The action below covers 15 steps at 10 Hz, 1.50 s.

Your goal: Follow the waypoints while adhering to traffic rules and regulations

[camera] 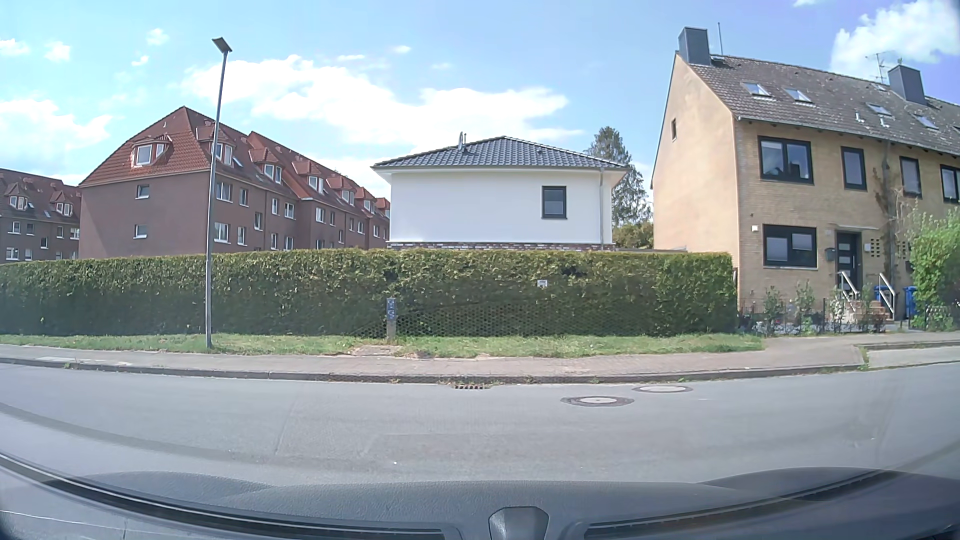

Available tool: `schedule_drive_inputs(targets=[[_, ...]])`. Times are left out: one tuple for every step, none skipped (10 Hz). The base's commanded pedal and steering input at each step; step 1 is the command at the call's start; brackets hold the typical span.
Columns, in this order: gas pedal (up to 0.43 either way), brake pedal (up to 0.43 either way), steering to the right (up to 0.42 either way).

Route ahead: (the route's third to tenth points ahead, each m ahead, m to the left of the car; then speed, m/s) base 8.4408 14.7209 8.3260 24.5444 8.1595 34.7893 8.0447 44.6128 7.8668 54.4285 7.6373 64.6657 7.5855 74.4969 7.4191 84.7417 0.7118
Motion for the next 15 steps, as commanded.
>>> schedule_drive_inputs(targets=[[0.000, 0.128, -0.020], [0.000, 0.128, -0.015], [0.000, 0.128, -0.006], [0.000, 0.128, -0.005], [0.000, 0.128, -0.006], [0.000, 0.128, -0.006], [0.000, 0.128, -0.009], [0.000, 0.128, -0.011], [0.000, 0.128, -0.016], [0.000, 0.128, -0.026], [0.000, 0.128, -0.034], [0.000, 0.122, -0.037], [0.000, 0.104, -0.040], [0.000, 0.098, -0.040], [0.000, 0.091, -0.040]])
